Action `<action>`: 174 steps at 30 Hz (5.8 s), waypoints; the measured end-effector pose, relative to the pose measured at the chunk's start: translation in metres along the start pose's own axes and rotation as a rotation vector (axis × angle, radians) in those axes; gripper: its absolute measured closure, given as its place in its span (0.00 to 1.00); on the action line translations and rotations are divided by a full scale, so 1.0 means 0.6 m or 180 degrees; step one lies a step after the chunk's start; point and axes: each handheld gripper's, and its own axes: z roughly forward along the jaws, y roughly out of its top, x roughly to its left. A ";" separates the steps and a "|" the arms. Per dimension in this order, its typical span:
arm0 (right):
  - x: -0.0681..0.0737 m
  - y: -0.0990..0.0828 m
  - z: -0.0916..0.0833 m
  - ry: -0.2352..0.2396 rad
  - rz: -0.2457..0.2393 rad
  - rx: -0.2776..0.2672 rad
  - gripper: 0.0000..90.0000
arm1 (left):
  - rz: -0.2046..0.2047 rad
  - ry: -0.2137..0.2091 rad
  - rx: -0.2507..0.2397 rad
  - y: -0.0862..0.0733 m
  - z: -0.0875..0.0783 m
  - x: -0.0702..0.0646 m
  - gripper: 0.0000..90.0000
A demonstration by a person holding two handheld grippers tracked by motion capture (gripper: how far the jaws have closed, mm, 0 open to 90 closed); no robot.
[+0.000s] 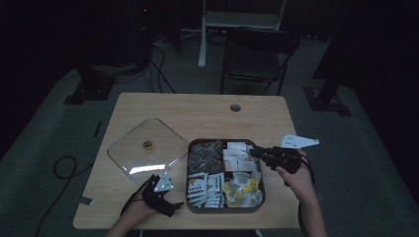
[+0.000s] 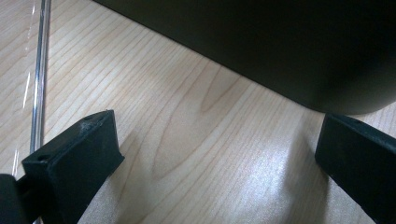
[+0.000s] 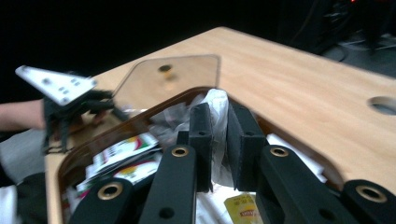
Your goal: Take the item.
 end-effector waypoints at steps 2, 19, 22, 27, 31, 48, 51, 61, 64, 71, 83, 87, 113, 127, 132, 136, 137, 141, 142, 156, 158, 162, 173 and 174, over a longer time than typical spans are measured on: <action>-0.010 0.003 -0.006 -0.0067 0.0008 -0.0024 0.90 | 0.0003 0.0000 0.0004 0.000 0.000 0.000 0.00; -0.093 0.007 -0.042 -0.0557 0.0223 -0.0235 0.90 | 0.0005 0.0002 0.0003 0.000 0.000 0.000 0.00; -0.104 0.007 -0.049 -0.0616 0.0260 -0.0254 0.90 | 0.0004 0.0002 0.0004 0.000 0.000 0.000 0.00; -0.124 0.005 -0.063 -0.0727 0.0335 -0.0287 0.90 | 0.0005 0.0002 0.0004 0.000 0.000 0.000 0.00; -0.139 0.003 -0.070 -0.0806 0.0399 -0.0300 0.90 | 0.0000 0.0000 0.0003 0.000 0.000 0.000 0.00; -0.163 -0.048 -0.051 -0.0798 0.0669 -0.0197 0.90 | -0.0001 0.0000 0.0004 0.000 0.000 0.000 0.00; -0.163 -0.061 -0.047 -0.0785 0.0718 -0.0178 0.90 | -0.0001 0.0000 0.0004 0.000 0.000 0.000 0.00; -0.165 -0.093 -0.040 -0.0798 0.0819 -0.0085 0.89 | -0.0001 -0.0002 0.0003 0.000 0.000 0.000 0.00; -0.166 -0.097 -0.038 -0.0798 0.0826 -0.0073 0.87 | 0.0001 -0.0002 0.0006 0.000 0.000 0.000 0.00; -0.165 -0.097 -0.044 -0.0893 0.0811 -0.0151 0.73 | 0.0001 -0.0002 0.0006 0.000 0.000 0.000 0.00; -0.162 -0.094 -0.048 -0.0852 0.0822 -0.0313 0.34 | 0.0000 -0.0001 0.0004 0.000 0.000 0.000 0.00; -0.154 -0.093 -0.045 -0.0775 0.0731 -0.0298 0.28 | 0.0000 -0.0002 0.0006 0.000 0.000 0.000 0.00; -0.099 -0.122 -0.044 -0.0389 0.0289 -0.0140 0.17 | 0.0000 -0.0002 0.0006 0.000 0.000 0.000 0.00; -0.088 -0.166 -0.045 -0.0286 0.0237 -0.0020 0.17 | 0.0001 -0.0001 0.0005 0.000 0.000 0.000 0.00; -0.085 -0.184 -0.044 -0.0267 0.0238 0.0068 0.17 | 0.0001 0.0000 0.0003 0.000 0.000 0.000 0.00; -0.083 -0.200 -0.043 -0.0293 0.0249 0.0191 0.17 | 0.0001 -0.0001 0.0004 0.000 0.000 0.000 0.00; -0.083 -0.203 -0.043 -0.0296 0.0252 0.0208 0.17 | 0.0001 0.0000 0.0004 0.000 0.000 0.000 0.00; -0.081 -0.214 -0.044 -0.0317 0.0230 0.0316 0.17 | 0.0002 0.0000 0.0004 0.000 0.000 0.000 0.00; -0.081 -0.216 -0.044 -0.0322 0.0228 0.0330 0.17 | 0.0001 0.0000 0.0003 0.000 0.000 0.000 0.00; -0.066 -0.240 -0.034 -0.0431 0.0080 0.0740 0.17 | 0.0001 0.0001 0.0003 0.000 0.000 0.000 0.00; -0.064 -0.241 -0.032 -0.0418 0.0061 0.0789 0.17 | 0.0002 0.0001 0.0004 0.000 0.000 0.000 0.00; -0.058 -0.241 -0.027 -0.0468 -0.0009 0.0948 0.17 | 0.0002 0.0000 0.0004 0.000 0.000 0.000 0.00; -0.047 -0.240 -0.010 -0.0571 -0.0187 0.1175 0.14 | 0.0003 0.0001 0.0003 0.000 0.000 0.000 0.00; -0.046 -0.240 -0.010 -0.0582 -0.0177 0.1175 0.14 | 0.0001 0.0001 0.0003 0.000 0.000 0.000 0.00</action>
